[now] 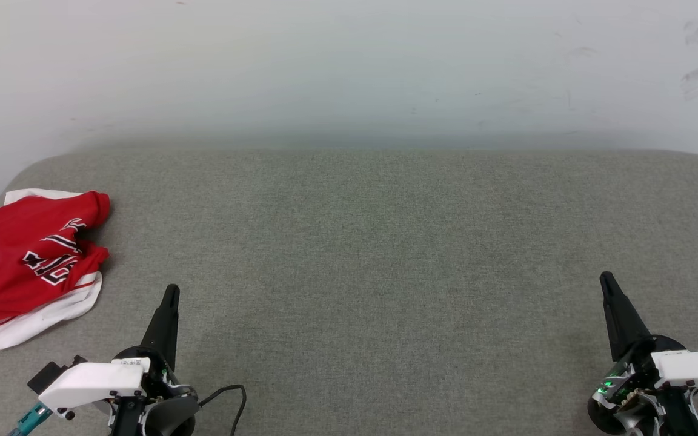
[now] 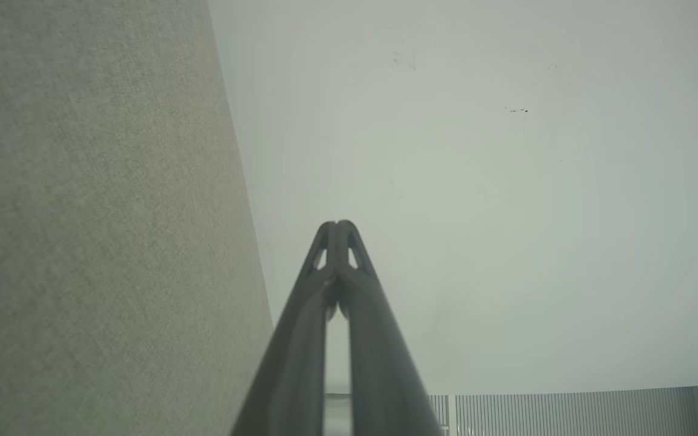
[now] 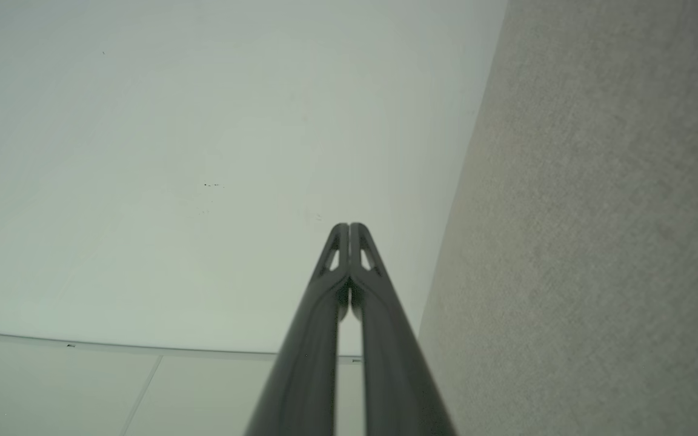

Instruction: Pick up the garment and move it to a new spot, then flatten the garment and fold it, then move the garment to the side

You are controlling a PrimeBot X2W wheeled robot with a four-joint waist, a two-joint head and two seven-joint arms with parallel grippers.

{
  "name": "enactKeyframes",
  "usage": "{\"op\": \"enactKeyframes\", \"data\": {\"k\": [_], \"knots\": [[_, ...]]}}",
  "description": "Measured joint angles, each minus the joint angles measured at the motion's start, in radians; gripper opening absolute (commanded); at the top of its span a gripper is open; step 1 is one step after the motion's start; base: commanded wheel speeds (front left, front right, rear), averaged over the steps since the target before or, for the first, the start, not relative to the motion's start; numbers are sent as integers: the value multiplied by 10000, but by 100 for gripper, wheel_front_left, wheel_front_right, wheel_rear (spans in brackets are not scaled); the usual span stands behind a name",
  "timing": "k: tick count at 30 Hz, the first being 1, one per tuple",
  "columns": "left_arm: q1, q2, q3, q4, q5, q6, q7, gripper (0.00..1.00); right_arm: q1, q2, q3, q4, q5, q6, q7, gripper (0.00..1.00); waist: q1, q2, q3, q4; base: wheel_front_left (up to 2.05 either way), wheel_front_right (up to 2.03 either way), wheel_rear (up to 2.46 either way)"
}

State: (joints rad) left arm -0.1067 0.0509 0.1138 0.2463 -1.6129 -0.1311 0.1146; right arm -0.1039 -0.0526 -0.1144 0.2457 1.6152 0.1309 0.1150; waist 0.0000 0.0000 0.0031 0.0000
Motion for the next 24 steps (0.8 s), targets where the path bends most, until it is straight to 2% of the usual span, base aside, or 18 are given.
{"op": "enactKeyframes", "data": {"k": [24], "knots": [[0,0,6,0,0,0,0,0,0,2,0,0,-2,0,0,0,0,0,0,0,0,0,0]]}}
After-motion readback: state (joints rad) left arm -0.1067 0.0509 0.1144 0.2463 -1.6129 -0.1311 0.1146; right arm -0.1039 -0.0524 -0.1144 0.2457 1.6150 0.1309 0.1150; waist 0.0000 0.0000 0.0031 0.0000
